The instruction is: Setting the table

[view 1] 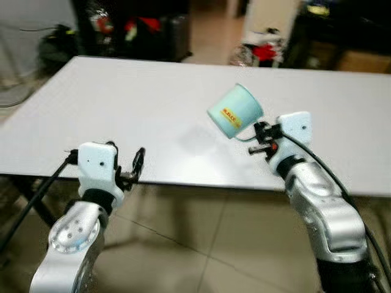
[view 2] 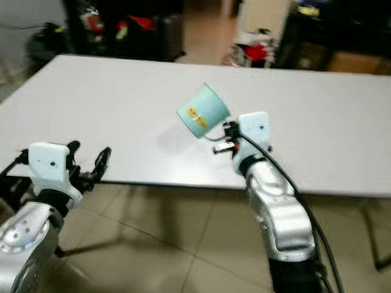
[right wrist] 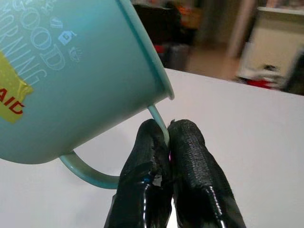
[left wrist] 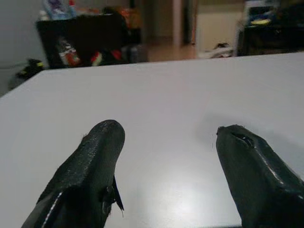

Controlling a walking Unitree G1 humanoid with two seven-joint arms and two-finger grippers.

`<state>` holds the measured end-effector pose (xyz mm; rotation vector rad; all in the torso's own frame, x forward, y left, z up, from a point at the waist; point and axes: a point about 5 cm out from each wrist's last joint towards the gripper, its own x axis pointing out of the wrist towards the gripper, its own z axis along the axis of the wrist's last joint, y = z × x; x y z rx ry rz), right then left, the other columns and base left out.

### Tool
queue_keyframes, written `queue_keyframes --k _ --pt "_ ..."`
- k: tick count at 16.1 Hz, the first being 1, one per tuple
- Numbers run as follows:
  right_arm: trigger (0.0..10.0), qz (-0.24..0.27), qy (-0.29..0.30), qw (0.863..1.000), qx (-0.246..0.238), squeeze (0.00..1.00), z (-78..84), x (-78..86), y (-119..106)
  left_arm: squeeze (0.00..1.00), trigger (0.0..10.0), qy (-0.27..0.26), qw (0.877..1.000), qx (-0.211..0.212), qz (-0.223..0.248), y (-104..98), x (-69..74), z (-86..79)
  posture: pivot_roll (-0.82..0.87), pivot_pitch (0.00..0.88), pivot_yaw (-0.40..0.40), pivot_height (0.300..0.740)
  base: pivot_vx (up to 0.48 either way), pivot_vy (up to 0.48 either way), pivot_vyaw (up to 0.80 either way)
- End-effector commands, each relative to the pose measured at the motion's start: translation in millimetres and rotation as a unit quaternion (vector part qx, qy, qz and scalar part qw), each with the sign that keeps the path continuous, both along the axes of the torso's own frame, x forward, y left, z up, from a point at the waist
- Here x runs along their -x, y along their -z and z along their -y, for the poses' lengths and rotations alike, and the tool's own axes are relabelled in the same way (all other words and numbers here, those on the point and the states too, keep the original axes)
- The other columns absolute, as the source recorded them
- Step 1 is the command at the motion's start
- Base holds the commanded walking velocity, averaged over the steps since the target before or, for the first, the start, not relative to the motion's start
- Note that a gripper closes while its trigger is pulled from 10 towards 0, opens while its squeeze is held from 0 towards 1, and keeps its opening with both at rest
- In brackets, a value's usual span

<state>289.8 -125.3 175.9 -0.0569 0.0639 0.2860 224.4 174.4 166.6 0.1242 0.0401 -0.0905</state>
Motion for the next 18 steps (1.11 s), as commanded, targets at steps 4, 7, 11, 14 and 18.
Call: queue_keyframes --k 4,7,11,14,18 --pt "10.0 0.031 -0.02 0.999 0.004 0.0 -6.4 -10.9 -10.1 0.0 10.0 0.009 1.0 0.001 0.009 -3.9 -2.7 2.6 -0.03 0.0 -0.049 0.74 0.349 0.0 0.0" --pt "10.0 0.035 -0.032 0.999 0.006 0.0 -12.6 -12.3 -6.0 0.0 10.0 -0.003 1.0 -0.007 0.013 -4.4 -0.2 -5.0 -0.01 0.0 -0.057 0.74 0.352 0.0 0.0" --pt "10.0 0.036 -0.041 0.999 -0.002 0.0 -17.9 -16.4 -3.0 0.0 10.0 -0.007 1.0 -0.014 0.015 -4.4 1.0 -9.5 0.01 0.0 -0.069 0.74 0.356 0.0 0.0" --pt "10.0 0.042 -0.057 0.997 0.02 0.0 -23.7 -21.6 3.9 0.0 10.0 -0.014 1.0 -0.017 0.014 -2.6 5.0 -11.4 0.04 0.0 -0.088 0.74 0.348 0.0 0.0" --pt "10.0 0.094 -0.064 0.987 0.114 0.0 -29.4 -30.6 5.1 0.0 10.0 -0.028 0.999 -0.035 0.012 -4.1 4.3 -16.5 0.04 0.0 -0.074 0.74 0.071 0.0 0.0"
